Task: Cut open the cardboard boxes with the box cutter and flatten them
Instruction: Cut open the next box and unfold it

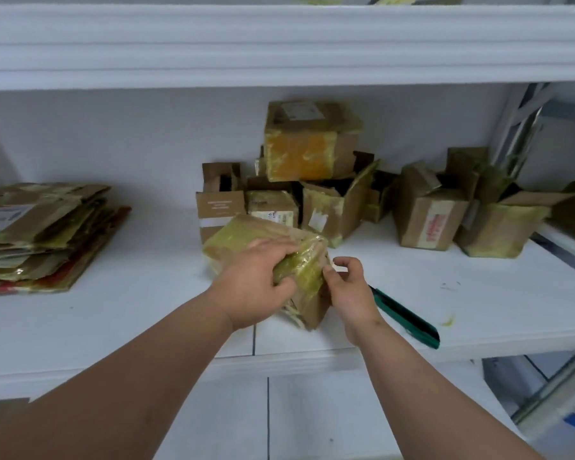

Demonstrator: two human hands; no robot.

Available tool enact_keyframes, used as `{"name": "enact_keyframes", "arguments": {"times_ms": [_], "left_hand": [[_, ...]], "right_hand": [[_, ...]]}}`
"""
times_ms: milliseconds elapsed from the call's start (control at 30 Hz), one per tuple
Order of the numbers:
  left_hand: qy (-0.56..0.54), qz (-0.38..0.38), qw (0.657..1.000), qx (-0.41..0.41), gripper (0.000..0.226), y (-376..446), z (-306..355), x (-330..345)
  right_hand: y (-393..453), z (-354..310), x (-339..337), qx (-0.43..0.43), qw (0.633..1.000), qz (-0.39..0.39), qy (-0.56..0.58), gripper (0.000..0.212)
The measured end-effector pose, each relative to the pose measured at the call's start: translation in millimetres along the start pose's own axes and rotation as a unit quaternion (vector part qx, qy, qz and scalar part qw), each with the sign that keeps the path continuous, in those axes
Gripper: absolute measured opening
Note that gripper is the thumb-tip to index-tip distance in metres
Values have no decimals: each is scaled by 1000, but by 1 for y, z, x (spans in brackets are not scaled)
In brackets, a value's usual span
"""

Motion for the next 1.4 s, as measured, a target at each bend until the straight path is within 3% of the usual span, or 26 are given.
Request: {"name": "enact_keyframes", "arguments": {"times_ms": [100,233,300,433,533,633,733,867,1033,1233,1400], "left_hand": [[30,-81,996,1,65,19,12,25],[86,-157,983,-42,74,37,7,41],[112,-190,973,-61,74,46,4,45],[156,-216,961,-74,72,56,3,45],[190,-223,953,-75,74,63,2,44],[216,-217,949,-74,85,72,1,45],[240,-231,940,-69,98,81,2,45],[229,-256,936,-72,118,84,-2,49],[176,-305,932,-83,119,83,-4,55],[137,-288,944,-83,119,82,-3,52],[158,-259,950,-70,120,78,-3,57]], "right_hand": [[12,6,-29,2,999,3,-46,19],[20,9,-52,-13,989,-42,-140,32],[25,10,-64,-33,976,-28,-214,37],[34,18,-88,-71,888,85,-447,39],[34,29,-99,-37,835,79,-543,34],[36,35,-106,-26,807,54,-588,36],[43,35,-110,-42,816,45,-574,30],[45,32,-112,-46,884,36,-464,25],[38,12,-107,-84,940,11,-330,17],[32,-9,-100,-123,933,1,-338,25],[30,-21,-105,-125,918,2,-376,19]]}}
Point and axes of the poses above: each hand's wrist, its own y-axis towards the middle knuckle, its own x-axis out of the palm, z = x × y, the point moved 2 cm from there along y, towards the middle knuckle, and after that the axes turned 8 degrees about x, right-handed, at the moved point
